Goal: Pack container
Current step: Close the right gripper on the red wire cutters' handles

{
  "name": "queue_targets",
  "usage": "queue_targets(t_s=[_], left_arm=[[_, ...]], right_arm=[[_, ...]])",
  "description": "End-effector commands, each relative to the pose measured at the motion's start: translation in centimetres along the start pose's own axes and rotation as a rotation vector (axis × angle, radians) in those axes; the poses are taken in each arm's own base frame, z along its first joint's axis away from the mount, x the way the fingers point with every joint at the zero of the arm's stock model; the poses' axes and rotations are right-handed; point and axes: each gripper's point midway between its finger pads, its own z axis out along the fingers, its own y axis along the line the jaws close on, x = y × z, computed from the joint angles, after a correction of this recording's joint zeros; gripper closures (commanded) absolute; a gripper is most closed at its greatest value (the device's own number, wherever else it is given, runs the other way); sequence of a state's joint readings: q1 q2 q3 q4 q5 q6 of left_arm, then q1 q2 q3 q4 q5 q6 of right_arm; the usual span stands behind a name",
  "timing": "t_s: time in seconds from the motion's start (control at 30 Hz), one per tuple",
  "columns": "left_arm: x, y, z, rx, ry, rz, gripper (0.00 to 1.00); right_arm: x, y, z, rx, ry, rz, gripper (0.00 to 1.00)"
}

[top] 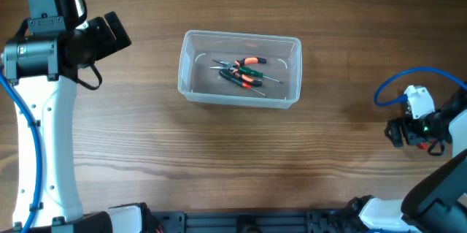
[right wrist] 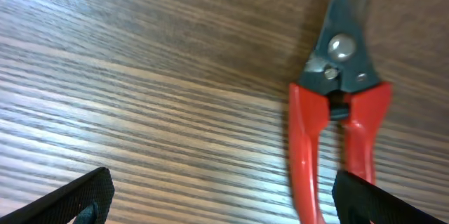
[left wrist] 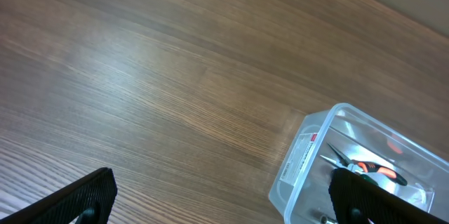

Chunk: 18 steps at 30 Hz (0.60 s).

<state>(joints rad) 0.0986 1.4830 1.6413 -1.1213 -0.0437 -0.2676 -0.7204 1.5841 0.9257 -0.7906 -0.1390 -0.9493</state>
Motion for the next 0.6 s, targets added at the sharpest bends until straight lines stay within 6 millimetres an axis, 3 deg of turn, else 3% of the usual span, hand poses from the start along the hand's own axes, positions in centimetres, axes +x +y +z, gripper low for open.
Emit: queue_targets(t_s=[0.0, 0.57], left_arm=[[-0.1, 0.1, 0.1, -0.002, 0.000, -0.006, 0.00], [-0.1, 0.1, 0.1, -0.002, 0.000, -0.036, 0.00]], right_arm=[[0.9, -0.3, 1.1, -0.009, 0.033, 0.001, 0.00], [1.4, -0.8, 4.4, -0.038, 0.072, 0.006, 0.04]])
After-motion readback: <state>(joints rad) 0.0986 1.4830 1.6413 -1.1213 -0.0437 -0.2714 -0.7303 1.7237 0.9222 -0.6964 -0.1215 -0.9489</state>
